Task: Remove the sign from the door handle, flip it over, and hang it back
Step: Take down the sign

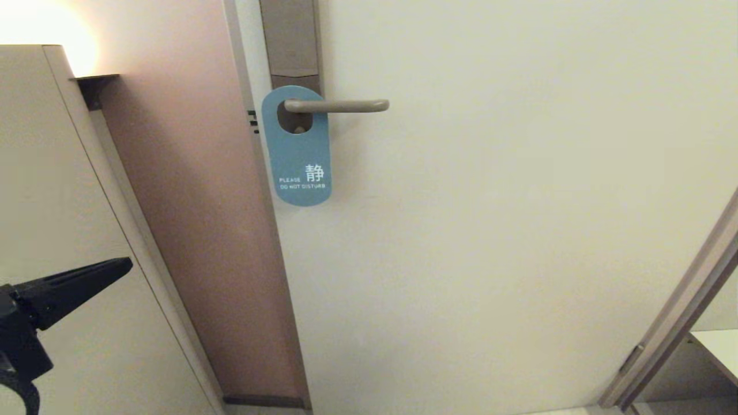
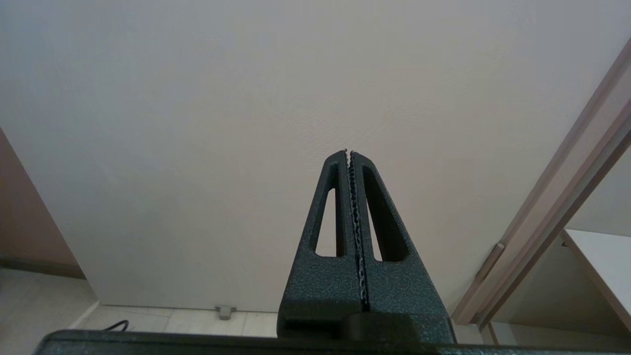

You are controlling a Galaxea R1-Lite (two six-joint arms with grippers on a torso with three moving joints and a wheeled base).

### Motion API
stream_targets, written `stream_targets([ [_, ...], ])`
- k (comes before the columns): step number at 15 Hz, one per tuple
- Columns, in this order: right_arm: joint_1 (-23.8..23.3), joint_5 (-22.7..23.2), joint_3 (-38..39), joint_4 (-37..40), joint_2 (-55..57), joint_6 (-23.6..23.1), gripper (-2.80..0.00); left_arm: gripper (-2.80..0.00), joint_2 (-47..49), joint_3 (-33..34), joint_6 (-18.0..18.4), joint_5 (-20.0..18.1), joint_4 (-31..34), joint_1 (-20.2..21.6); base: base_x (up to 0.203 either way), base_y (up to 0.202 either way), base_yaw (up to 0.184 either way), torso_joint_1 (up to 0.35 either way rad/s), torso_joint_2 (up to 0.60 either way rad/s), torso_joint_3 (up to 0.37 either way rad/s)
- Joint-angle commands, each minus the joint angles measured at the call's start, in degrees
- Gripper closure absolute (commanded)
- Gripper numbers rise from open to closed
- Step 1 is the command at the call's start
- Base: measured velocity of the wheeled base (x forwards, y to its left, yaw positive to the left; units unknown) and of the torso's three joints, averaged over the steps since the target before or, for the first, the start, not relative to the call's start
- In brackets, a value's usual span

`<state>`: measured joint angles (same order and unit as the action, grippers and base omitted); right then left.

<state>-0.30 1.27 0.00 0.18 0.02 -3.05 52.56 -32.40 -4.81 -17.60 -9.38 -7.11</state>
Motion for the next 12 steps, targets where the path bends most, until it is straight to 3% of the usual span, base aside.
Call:
stream_targets([
  [1,-0.05,0.05,0.00,-0.01,-0.02,-0.03,0.00,0.00,6.20,-1.51,-0.08,-0.16,-1.22,-0.01,0.000,0.000,0.000,0.000,0.00,0.000],
  [8,0.04,0.05,0.00,-0.01,-0.02,-0.02,0.00,0.00,22.41,-10.07,-0.02,-4.90,-10.18,0.12,0.000,0.000,0.000,0.000,0.00,0.000],
  [12,0.00,0.05,0.00,-0.01,-0.02,-0.03,0.00,0.00,26.37,-12.94,-0.10,-7.02,-12.48,-0.01,0.000,0.000,0.000,0.000,0.00,0.000],
])
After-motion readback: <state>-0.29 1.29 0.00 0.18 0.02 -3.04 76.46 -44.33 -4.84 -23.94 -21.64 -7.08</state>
